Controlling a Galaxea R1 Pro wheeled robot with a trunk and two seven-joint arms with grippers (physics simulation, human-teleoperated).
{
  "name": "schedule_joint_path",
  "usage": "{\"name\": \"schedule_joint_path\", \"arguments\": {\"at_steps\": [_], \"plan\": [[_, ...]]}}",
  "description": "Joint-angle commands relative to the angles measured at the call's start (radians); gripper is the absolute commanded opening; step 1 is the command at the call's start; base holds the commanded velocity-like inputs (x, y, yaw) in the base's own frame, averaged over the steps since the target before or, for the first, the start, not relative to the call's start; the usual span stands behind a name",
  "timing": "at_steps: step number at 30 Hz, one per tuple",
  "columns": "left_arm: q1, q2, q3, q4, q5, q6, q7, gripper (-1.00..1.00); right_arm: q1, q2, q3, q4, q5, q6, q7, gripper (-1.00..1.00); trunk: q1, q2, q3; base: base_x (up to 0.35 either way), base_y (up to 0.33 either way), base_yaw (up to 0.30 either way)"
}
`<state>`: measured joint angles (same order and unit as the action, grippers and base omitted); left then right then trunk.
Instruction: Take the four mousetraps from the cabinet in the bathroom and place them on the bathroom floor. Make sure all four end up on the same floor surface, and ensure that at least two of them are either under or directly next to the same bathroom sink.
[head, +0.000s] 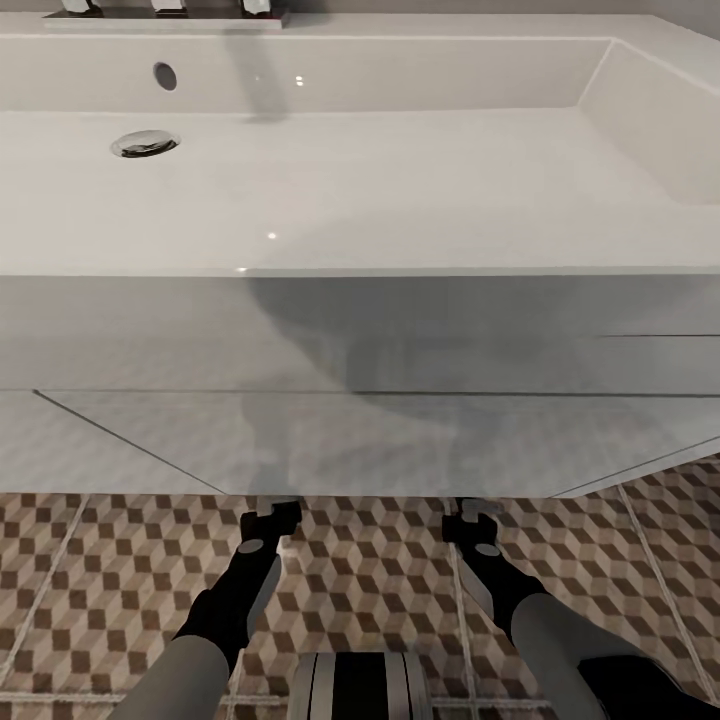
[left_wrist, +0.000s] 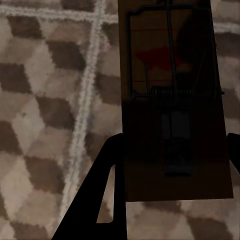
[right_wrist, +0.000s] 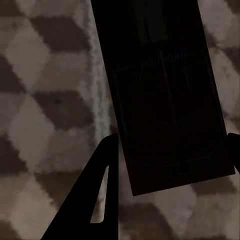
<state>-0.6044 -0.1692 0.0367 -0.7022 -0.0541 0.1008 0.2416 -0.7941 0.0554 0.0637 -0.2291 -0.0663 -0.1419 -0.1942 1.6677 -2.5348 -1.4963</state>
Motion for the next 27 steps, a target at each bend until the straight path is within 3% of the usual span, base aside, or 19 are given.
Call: {"name": "schedule_joint_path", "arguments": {"at_steps": [1, 9, 17, 27], "plan": [[0.0, -0.001, 0.002, -0.001, -0.007, 0.006, 0.002, -1.0, -0.001, 0.0, 0.007, 0.001, -0.009, -0.005, -0.004, -1.0, 0.0, 0.0, -0.001, 0.0, 0.0, 0.0], [0.0, -0.001, 0.002, 0.0, -0.007, 0.006, 0.002, -1.0, -0.001, 0.0, 0.007, 0.002, -0.009, -0.019, -0.004, -1.0, 0.0, 0.0, -0.001, 0.0, 0.0, 0.0], [0.0, -0.001, 0.002, -0.002, -0.009, 0.007, 0.004, -1.0, -0.001, 0.0, 0.007, 0.002, -0.009, -0.021, -0.002, -1.0, 0.003, -0.002, -0.032, 0.0, 0.0, 0.0], [0.0, -0.001, 0.003, -0.006, -0.007, 0.007, 0.004, -1.0, -0.001, 0.0, 0.007, 0.002, -0.009, -0.059, -0.001, -1.0, 0.003, -0.002, -0.032, 0.0, 0.0, 0.0]]}}
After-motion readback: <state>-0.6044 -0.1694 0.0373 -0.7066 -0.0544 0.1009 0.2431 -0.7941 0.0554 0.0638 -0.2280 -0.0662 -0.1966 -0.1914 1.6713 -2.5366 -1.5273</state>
